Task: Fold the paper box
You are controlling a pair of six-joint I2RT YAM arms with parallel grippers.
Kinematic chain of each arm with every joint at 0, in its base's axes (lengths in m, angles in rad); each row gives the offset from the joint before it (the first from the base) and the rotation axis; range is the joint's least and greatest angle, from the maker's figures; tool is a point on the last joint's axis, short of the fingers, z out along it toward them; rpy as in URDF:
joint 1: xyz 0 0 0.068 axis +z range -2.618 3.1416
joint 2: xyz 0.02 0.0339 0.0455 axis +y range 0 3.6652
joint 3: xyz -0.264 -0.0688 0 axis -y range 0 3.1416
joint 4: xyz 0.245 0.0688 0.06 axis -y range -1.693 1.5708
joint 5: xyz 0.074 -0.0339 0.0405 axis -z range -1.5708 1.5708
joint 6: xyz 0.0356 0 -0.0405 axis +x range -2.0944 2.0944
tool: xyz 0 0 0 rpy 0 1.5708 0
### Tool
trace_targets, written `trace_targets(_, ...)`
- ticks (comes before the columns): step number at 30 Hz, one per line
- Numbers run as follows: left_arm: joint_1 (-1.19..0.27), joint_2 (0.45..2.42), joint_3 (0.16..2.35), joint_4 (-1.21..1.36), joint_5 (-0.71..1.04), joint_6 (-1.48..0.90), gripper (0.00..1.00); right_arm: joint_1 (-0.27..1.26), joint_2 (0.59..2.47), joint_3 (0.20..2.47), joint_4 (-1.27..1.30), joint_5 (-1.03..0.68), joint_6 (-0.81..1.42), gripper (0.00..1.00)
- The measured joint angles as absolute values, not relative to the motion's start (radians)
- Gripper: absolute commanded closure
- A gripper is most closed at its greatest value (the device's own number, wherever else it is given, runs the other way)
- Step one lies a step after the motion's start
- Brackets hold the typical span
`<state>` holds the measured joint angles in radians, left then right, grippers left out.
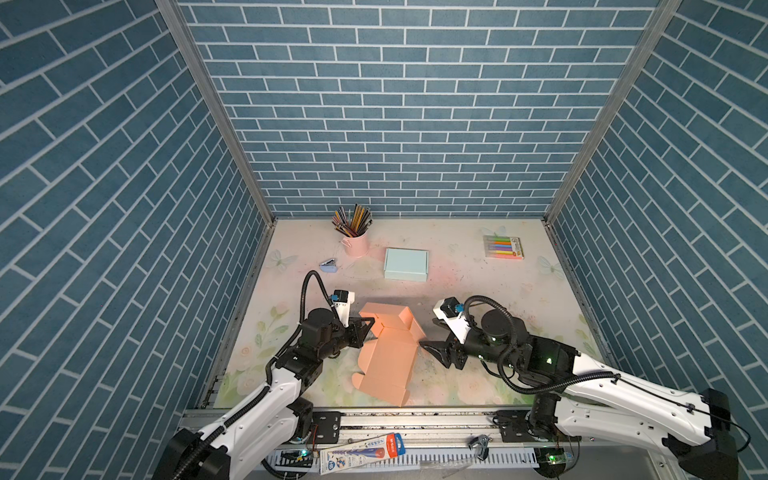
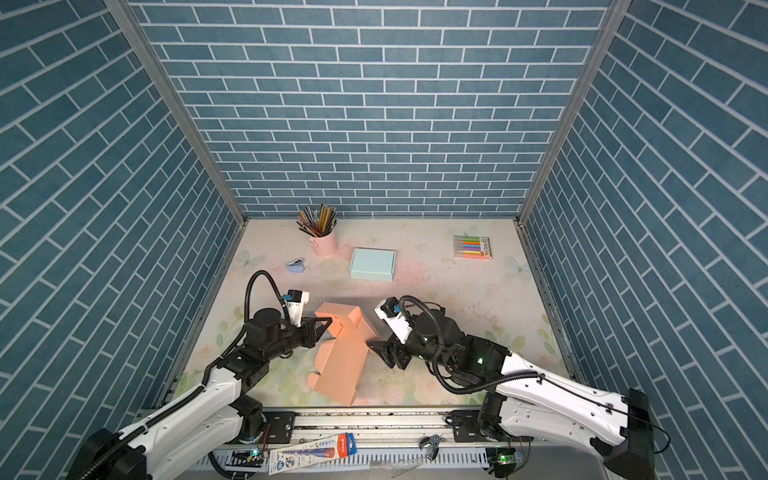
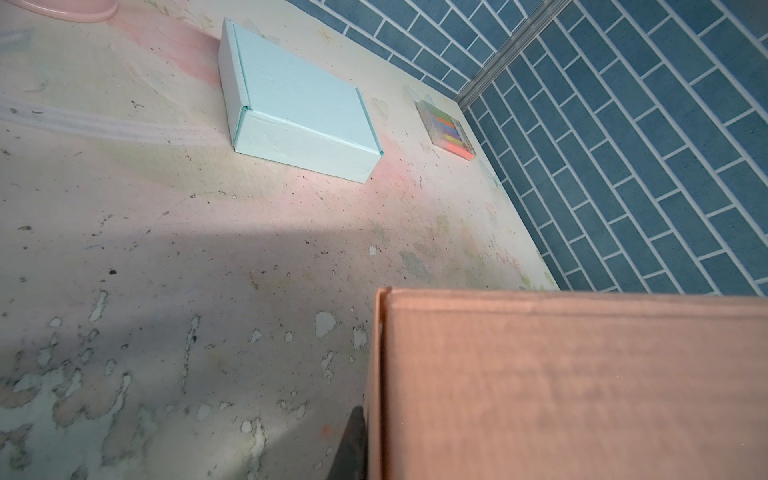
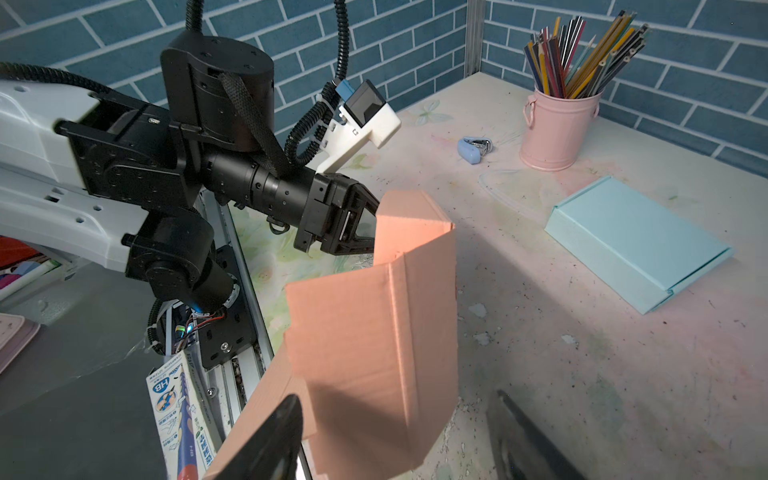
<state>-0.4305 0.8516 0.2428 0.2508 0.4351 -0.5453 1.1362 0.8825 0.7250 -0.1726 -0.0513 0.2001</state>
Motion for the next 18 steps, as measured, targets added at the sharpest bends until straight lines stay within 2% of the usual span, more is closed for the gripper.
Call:
trace_targets(9, -0.430, 0.852, 0.248, 0.247, 0.436, -0.545, 0.88, 1.120, 0.930, 0.725, -0.170, -0.077, 0.199, 0.36)
trace_targets(18, -0.430, 0.853, 0.248, 0.248, 0.439, -0.545, 0.87, 1.119, 0.981, 0.725, -0.150, -0.097, 0.183, 0.26)
